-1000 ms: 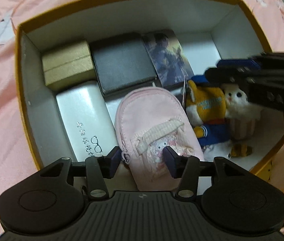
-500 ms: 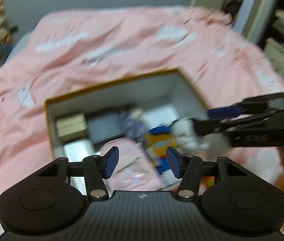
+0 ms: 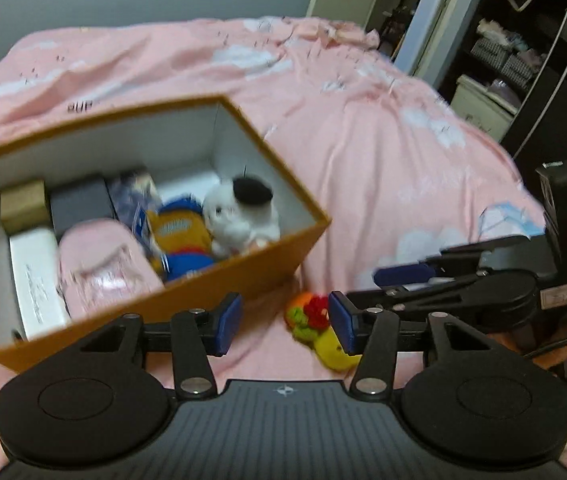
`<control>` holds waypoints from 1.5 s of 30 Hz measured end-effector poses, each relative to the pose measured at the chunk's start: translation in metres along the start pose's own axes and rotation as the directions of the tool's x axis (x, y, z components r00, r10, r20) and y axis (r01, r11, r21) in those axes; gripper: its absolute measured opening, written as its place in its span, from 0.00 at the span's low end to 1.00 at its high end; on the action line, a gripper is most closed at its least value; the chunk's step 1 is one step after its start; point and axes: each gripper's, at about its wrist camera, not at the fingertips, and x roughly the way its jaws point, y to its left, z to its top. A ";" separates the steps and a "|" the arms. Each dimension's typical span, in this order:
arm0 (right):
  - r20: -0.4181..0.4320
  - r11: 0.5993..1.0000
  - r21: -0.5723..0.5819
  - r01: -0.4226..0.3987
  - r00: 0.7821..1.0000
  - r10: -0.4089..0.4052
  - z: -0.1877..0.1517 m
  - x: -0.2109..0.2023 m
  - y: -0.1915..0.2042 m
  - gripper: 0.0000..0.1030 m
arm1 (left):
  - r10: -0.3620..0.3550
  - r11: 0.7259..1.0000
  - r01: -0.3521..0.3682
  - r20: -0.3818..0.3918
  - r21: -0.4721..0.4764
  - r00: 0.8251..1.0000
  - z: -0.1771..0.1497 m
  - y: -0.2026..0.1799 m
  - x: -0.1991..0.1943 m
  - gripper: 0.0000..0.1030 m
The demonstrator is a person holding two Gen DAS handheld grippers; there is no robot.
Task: Organize objects
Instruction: 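Grasp the red crocheted flower with the left tool while the right tool grasps the yellow tape measure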
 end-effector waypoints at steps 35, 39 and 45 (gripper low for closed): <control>-0.022 0.993 0.113 0.039 0.999 -0.036 -0.020 0.023 -0.050 0.24 | 0.097 0.919 -0.058 -0.080 0.390 0.992 -0.021 -0.062 0.099 0.57; -0.033 0.988 0.153 0.006 0.999 -0.001 -0.018 0.034 -0.057 0.24 | 0.113 0.896 -0.067 -0.079 0.439 0.991 -0.025 -0.069 0.114 0.60; -0.045 0.982 0.186 -0.015 0.999 0.024 -0.019 0.038 -0.063 0.24 | 0.125 0.881 -0.073 -0.081 0.467 0.989 -0.028 -0.075 0.132 0.59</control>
